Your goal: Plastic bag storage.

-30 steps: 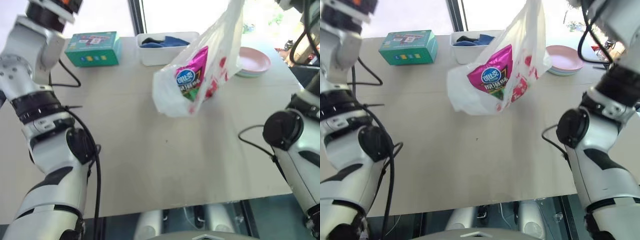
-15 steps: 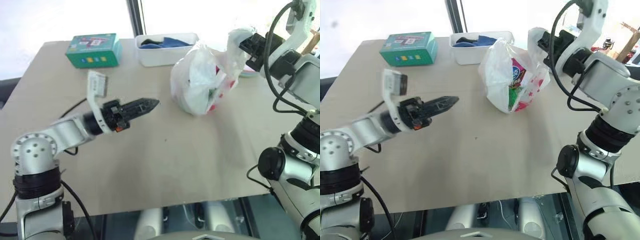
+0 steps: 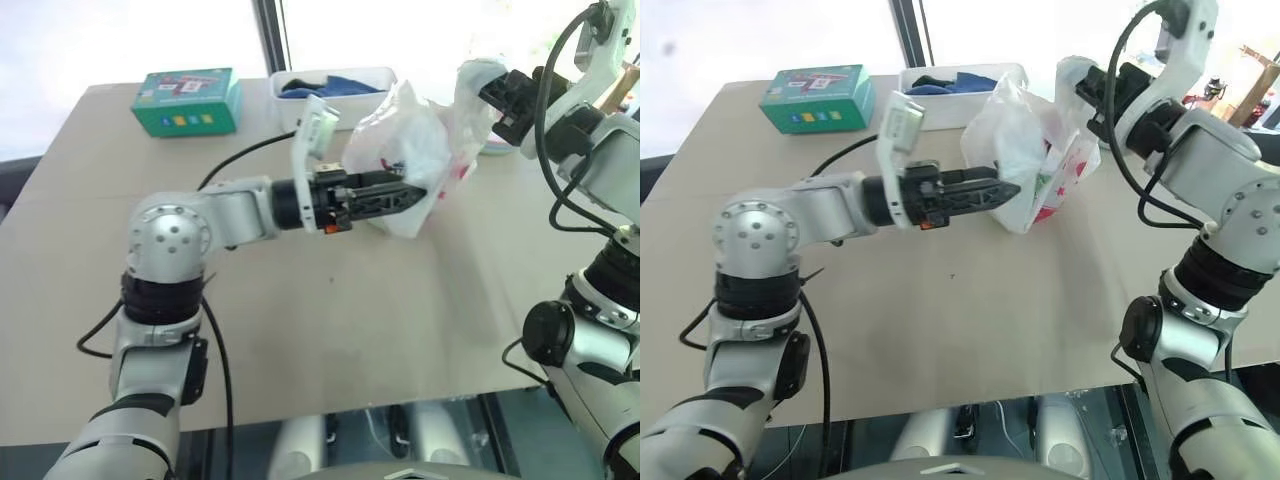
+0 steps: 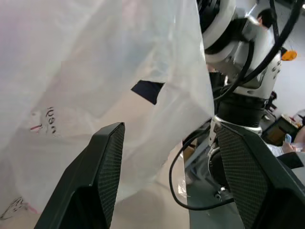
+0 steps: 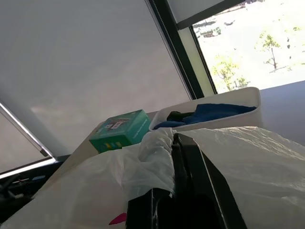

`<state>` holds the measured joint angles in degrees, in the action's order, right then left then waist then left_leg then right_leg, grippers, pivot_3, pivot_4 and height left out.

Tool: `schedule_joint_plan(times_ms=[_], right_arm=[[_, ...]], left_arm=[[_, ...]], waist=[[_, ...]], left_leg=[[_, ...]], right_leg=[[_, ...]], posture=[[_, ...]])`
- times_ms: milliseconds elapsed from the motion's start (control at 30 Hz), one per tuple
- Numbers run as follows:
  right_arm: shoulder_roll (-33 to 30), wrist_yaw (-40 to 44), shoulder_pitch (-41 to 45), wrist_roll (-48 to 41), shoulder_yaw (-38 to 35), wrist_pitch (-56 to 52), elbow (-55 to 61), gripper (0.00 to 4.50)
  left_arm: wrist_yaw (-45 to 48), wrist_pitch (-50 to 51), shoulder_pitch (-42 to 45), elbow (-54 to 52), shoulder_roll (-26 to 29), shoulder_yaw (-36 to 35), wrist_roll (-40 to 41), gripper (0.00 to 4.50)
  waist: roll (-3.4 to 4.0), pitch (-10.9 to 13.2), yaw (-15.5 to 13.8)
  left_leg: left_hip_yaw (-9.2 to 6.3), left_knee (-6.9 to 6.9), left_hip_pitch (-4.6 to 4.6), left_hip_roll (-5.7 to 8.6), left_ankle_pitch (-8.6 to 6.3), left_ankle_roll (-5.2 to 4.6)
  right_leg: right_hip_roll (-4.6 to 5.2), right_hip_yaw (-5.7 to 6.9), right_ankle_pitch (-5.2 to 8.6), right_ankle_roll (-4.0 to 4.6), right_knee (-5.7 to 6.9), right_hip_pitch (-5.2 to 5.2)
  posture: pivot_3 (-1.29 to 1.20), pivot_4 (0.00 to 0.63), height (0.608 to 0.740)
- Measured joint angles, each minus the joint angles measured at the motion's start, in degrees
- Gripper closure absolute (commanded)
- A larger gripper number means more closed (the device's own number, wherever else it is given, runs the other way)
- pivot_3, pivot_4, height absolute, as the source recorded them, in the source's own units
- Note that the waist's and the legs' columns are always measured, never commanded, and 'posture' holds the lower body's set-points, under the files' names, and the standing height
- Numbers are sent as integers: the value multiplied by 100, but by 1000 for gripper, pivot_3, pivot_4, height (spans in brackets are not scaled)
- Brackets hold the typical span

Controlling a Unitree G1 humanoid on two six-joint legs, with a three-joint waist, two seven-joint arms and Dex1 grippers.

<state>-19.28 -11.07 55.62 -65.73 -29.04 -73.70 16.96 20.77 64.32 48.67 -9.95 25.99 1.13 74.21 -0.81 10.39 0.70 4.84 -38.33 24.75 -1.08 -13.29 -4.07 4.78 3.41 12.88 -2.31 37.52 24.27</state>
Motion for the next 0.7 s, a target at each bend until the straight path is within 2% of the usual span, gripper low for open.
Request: schedule_joint_plan(times_ms=[33,133,200,233,333,400,700], right_arm=[[-2,0,-2,-3,28,35,-4,4500],[-18,4,-15,-7,156,140,-6,4500],[-155,95,-3,-6,203,271,-129,4500],[-273,170,18,8,203,342,-271,4500],[-527,478,326,165,221,624,-850,4500],[-662,811,740,345,345,853,-1355,4500],[-739,2248,1932,1224,1072,1733,-2986,4500]], left_arm=[[-10,-65,55,124,-160,25,-107,2155],[-9,-333,79,465,-676,-272,86,3357],[-305,-625,255,866,-916,-1021,898,4261],[-478,-796,466,1060,-833,-1445,1227,4453],[-791,-1207,991,1589,-406,-2298,1545,4453],[-868,-1362,1240,2013,-202,-2581,1551,4453],[-735,-1490,1619,2619,308,-2762,1084,4453]], waist=[[0,0,-10],[0,0,-5],[-4,3,14],[-4,3,20],[-2,4,26],[-2,4,14],[-5,6,-4]], left_leg=[[-1,0,2,0,0,0],[1,-1,4,-3,-1,-2],[1,-3,6,-11,-2,-3],[2,-3,6,-11,-1,-2],[18,-1,2,-11,-2,-2],[21,-2,8,-8,-2,-3],[16,1,61,-9,-9,-14]], right_leg=[[-1,3,0,0,-3,0],[0,0,0,0,-5,1],[0,-6,0,0,-3,6],[-2,-10,0,0,-2,7],[-10,-16,0,0,8,17],[-9,-16,0,-1,6,20],[-6,-1,-5,-7,-36,52]], posture=[[0,150,740],[0,150,740],[0,150,740],[0,150,740],[0,150,740],[0,150,740],[0,150,740]])
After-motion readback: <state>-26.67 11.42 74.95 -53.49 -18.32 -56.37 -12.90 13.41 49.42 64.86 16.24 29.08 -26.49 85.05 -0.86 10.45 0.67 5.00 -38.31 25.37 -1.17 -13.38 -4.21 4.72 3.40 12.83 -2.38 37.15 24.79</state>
